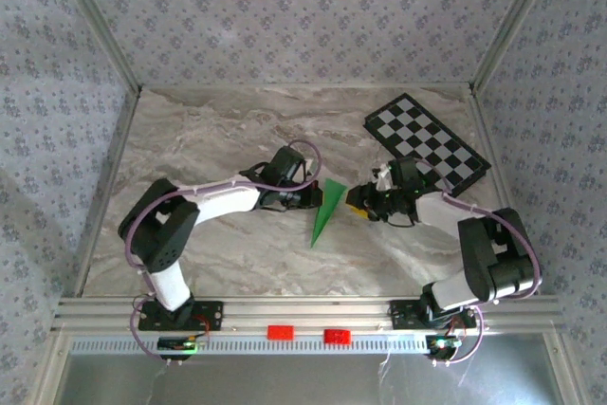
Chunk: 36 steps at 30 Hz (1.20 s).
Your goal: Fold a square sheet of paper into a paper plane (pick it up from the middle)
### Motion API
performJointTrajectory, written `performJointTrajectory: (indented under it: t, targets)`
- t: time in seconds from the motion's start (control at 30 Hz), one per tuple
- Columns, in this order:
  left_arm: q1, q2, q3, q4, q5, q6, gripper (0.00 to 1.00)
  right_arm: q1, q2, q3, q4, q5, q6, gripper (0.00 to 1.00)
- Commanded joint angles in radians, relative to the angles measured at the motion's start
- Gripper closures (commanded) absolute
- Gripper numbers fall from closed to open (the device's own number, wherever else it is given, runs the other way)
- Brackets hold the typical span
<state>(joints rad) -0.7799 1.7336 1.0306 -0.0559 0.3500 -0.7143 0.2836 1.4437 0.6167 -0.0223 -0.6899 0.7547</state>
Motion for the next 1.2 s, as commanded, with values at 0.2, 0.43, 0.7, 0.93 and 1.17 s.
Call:
performJointTrajectory:
  t: [0.2,0.43,0.7,0.93,1.17]
  targets:
    - [-0.063,-0.059,-0.003,-0.097,-0.251,0.002,1.0,0.126,0.059,0.085,0.049,0.012,0.129,0.54]
    - [-0.086,-0.08,-0.023,-0.088,-0.293,-0.03,1.0,0.171,0.123,0.093,0.026,0.074,0.139,0.65]
    - [-0.096,-0.095,-0.034,-0.104,-0.299,-0.024,0.94,0.165,0.15,0.101,0.014,0.059,0.116,0.9]
    - [-0.102,-0.133,-0.057,-0.135,-0.279,-0.026,0.77,0.156,0.173,0.106,0.014,0.054,0.106,0.97]
    - [-0.128,-0.153,-0.07,-0.148,-0.223,0.019,0.71,0.15,0.18,0.104,0.011,0.056,0.101,0.98]
